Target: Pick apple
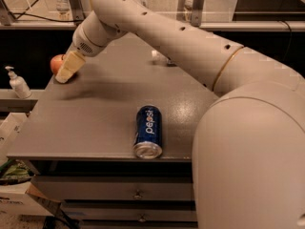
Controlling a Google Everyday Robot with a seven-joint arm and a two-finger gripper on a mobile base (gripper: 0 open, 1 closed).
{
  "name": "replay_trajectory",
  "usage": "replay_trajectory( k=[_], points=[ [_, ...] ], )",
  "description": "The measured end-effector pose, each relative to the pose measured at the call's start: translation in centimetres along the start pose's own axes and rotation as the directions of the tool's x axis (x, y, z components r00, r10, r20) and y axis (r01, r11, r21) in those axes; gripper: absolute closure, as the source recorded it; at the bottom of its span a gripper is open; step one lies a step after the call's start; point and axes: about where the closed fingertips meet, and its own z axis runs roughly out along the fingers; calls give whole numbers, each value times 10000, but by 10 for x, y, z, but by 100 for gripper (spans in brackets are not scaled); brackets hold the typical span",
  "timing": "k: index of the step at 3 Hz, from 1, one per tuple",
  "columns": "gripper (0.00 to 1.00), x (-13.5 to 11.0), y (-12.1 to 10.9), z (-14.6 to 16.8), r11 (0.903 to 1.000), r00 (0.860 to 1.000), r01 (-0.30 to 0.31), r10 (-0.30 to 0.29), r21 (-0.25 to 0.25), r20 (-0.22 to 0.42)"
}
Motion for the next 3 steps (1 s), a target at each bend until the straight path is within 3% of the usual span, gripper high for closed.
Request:
replay_trajectory(
  k=[2, 3],
  points=[
    [0, -11, 10, 52, 9982, 9997, -231, 232, -562, 26],
    [2, -10, 13, 61, 9973, 9993, -364, 363, -644, -38]
  ],
)
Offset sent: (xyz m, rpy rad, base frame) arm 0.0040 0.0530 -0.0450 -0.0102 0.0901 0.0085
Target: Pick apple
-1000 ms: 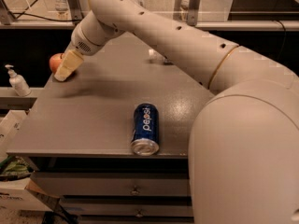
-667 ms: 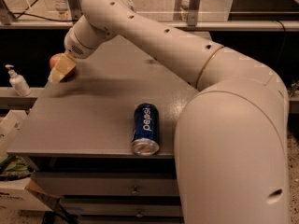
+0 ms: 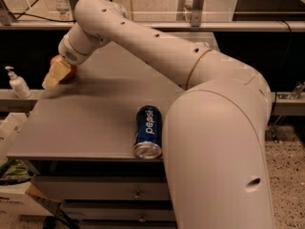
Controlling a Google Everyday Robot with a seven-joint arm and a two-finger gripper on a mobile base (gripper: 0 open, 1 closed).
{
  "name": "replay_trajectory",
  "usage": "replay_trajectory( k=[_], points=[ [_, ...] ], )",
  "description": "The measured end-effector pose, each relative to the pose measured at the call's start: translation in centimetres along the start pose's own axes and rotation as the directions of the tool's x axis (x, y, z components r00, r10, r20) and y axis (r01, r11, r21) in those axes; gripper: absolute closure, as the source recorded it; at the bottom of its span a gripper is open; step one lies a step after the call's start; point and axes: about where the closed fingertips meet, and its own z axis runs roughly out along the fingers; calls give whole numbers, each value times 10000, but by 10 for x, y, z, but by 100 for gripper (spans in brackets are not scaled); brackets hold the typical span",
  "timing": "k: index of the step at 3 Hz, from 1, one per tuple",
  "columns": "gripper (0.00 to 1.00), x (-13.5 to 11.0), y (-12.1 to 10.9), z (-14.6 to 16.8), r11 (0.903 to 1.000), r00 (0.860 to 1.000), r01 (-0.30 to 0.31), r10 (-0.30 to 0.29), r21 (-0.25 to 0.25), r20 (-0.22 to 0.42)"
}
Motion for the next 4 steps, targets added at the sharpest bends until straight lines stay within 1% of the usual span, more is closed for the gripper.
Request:
replay_trajectory(
  k=[1, 2, 3, 4],
  points=[
    [25, 10, -2, -2, 9998, 9996, -175, 176, 89, -204],
    [48, 15, -7, -13, 9992, 9993, -262, 270, 288, -265],
    [71, 21, -13, -33, 9965, 9974, -663, 677, 509, -250],
    [95, 26, -18, -74, 9905, 9929, -1190, 1187, 688, 86]
  ],
)
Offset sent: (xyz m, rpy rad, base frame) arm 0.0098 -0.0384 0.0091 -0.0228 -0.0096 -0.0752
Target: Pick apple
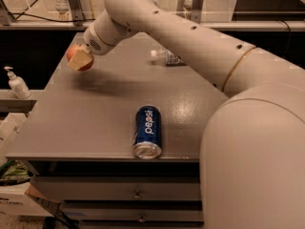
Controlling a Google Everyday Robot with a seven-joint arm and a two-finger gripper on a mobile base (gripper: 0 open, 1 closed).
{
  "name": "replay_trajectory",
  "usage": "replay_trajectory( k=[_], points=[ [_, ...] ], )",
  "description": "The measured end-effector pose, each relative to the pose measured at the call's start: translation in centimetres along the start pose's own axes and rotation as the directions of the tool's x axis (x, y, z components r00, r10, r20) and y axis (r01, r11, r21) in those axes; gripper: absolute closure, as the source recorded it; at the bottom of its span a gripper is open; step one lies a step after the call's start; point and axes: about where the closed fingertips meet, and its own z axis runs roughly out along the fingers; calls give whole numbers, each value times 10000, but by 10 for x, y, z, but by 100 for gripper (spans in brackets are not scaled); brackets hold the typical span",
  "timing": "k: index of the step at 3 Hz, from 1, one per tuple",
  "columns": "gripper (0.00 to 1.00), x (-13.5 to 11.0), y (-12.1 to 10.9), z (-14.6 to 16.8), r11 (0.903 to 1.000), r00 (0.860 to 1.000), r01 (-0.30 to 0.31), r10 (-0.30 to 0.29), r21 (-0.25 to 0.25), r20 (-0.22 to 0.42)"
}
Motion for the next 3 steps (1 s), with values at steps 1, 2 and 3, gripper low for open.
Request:
replay_trajectory(
  k=[1, 2, 3],
  points=[
    [100, 7, -1, -56, 9987, 9970, -505, 499, 95, 587],
    [100, 11, 6, -118, 9965, 9841, -825, 832, -110, 1571],
    [100, 11, 6, -117, 9967, 9844, -807, 816, -122, 1560]
  ],
)
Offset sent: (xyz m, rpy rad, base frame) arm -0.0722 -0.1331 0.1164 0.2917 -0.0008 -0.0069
